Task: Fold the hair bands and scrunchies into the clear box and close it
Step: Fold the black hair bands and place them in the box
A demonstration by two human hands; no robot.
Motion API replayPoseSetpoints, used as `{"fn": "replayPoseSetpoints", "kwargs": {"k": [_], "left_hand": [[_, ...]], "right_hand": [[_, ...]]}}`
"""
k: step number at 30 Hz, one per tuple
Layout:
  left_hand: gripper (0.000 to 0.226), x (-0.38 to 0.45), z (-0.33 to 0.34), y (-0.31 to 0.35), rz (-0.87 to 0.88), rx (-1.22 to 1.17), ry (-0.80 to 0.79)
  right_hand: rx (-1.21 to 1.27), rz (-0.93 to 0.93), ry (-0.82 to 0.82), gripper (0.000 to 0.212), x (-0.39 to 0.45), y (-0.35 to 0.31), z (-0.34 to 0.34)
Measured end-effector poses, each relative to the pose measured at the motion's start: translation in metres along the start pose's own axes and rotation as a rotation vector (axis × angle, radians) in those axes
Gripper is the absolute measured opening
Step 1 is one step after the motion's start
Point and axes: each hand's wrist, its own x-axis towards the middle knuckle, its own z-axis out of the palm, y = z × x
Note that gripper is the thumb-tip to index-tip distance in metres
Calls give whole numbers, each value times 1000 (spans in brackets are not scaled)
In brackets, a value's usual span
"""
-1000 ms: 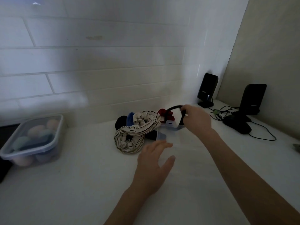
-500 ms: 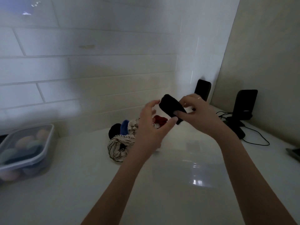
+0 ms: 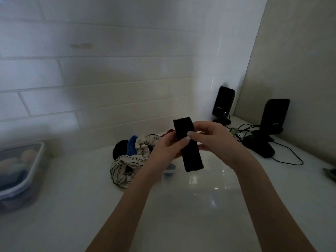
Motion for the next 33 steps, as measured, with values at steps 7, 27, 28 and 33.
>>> {"fn": "replayPoseSetpoints", "kwargs": {"k": [7,27,28,33], "left_hand": [[22,-4,-1,-8,-1,16,-13],[25,-13,0,-1,39,43,-130],[29,-13,0,0,17,9,-143],[21,-11,-3,0,-27,-79,-106]], "right_hand": [[-160,-75,172,8,2,2,10],[-131,-13,66,16,3,4,10],[-138,-9,80,15,3,4,8],[-118,-38,31,14,2,5,7]]}}
